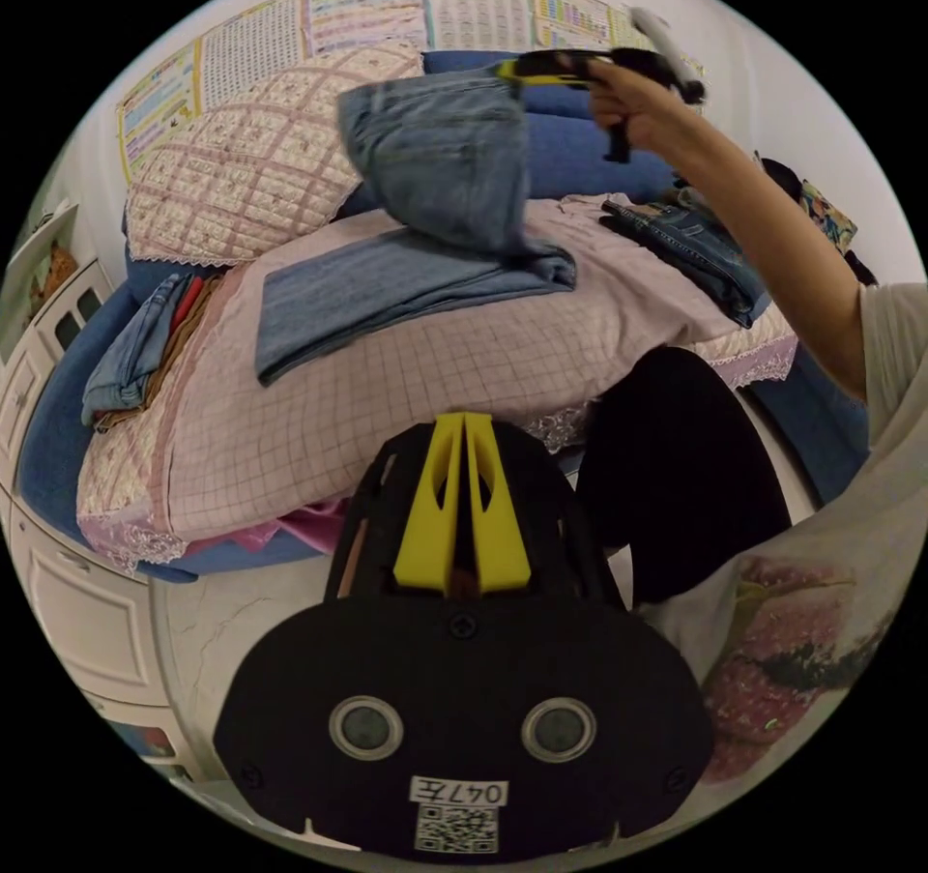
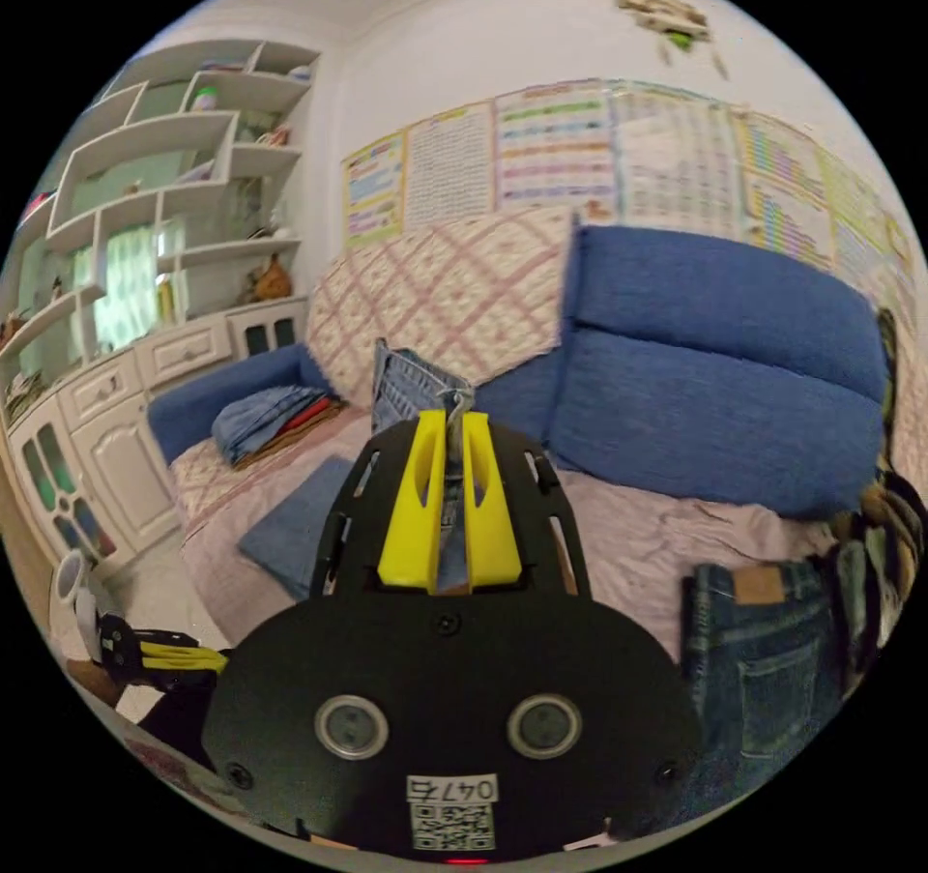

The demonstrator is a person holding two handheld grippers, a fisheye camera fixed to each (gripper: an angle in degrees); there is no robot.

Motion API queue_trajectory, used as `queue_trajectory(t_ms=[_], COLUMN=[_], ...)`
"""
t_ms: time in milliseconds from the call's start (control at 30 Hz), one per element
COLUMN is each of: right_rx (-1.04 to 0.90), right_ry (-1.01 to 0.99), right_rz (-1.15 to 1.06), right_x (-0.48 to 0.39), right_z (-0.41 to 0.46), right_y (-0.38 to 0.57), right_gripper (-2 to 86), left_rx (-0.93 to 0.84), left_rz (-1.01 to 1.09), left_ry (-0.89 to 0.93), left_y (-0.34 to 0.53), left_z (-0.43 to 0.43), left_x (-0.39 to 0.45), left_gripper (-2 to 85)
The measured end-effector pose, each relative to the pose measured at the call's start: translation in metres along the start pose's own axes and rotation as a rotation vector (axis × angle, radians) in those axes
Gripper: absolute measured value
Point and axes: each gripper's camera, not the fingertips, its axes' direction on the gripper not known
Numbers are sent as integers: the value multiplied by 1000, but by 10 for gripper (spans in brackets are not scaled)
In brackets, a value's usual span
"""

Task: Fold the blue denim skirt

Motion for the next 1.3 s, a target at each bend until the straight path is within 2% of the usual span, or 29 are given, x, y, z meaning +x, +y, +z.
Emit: queue_trajectory(t_ms=[133, 200, 300, 367, 467, 533, 633, 800, 900, 967, 1100, 1300], right_rx=[-4, -91, -297, -256, -86, -53, -130, -249, -231, -248, -376, -388], right_ry=[272, 392, 332, 407, 503, 475, 348, 197, 244, 247, 124, 134], right_rz=[73, 196, 326, 354, 393, 405, 449, 585, 574, 543, 514, 518], right_x=[82, 133, 180, 183, 177, 177, 186, 204, 193, 183, 167, 138], right_z=[-54, -66, -52, -61, -89, -94, -77, -27, -12, 0, 44, 62], right_y=[108, 193, 293, 339, 393, 419, 458, 533, 560, 569, 593, 617], right_gripper=[5, 5, 3, 2, 32, 57, 93, 121, 106, 95, 67, 56], left_rx=[-40, -65, -32, -7, 18, 12, 1, 21, 37, 31, -20, -162], left_rz=[-33, -13, -10, -34, -80, -104, -144, -343, -441, -449, -461, -583], left_ry=[6, 2, -70, -112, -125, -125, -133, 4, 14, 29, 39, 126], left_y=[39, 63, 86, 94, 106, 113, 126, 149, 163, 168, 176, 217], left_z=[1, 1, -10, -19, -28, -23, 2, 72, 123, 159, 257, 405], left_x=[-52, -88, -150, -197, -286, -340, -431, -615, -700, -731, -786, -848], left_gripper=[-10, -10, -10, -9, -8, -5, 16, 72, 78, 79, 88, 83])
